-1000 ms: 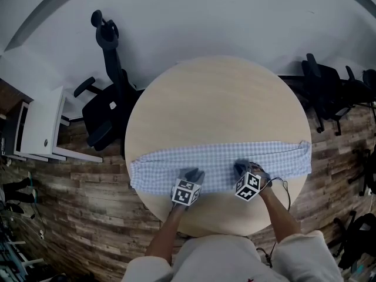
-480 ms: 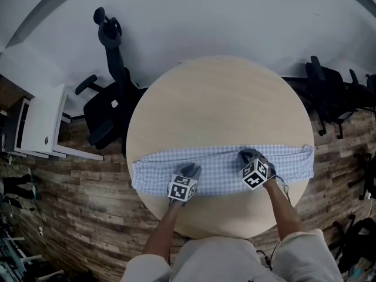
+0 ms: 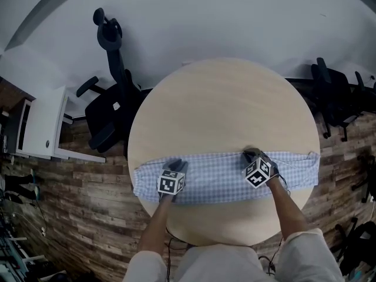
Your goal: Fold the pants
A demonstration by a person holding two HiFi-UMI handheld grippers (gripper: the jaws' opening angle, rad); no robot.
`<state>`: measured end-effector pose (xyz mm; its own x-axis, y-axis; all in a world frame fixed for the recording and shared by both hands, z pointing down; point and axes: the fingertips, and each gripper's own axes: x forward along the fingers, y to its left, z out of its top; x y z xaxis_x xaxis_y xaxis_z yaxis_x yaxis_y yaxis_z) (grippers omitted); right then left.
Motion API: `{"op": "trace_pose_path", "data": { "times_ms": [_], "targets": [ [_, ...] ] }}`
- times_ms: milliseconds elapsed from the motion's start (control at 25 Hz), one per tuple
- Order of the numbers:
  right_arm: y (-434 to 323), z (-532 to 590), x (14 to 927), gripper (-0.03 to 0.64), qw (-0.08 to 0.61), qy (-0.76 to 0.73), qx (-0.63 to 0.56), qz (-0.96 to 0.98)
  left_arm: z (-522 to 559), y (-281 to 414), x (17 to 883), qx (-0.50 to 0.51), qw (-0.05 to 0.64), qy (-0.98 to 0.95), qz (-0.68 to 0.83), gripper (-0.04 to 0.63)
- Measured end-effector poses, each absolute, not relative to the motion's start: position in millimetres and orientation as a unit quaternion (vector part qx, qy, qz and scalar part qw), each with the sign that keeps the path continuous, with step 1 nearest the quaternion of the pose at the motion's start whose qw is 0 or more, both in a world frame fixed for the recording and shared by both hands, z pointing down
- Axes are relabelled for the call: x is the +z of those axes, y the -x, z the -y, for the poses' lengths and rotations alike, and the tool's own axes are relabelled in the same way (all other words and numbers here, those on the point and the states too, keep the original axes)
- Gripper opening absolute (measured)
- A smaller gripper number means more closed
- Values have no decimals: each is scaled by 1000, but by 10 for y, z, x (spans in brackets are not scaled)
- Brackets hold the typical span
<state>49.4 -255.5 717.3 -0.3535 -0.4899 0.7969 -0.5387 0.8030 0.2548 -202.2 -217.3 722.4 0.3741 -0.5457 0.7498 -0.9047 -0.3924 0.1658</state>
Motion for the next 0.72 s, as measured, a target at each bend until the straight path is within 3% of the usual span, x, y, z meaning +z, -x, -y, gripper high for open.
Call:
{"op": "trace_pose_path", "data": {
  "times_ms": [280,520,720],
  "targets": [
    [-533,2867,7148,35,410,-378,66,827,2267,2306,7250,312,286,-767,482,120],
    [-1195,3183,6801,35,336,-476,123,803,2321,2300,7187,313,273,-768,488,120],
    [-1997,2864,6638,35,333,-504,137,785,2322,2109,6986,289,252,-781,493,118]
  ]
}}
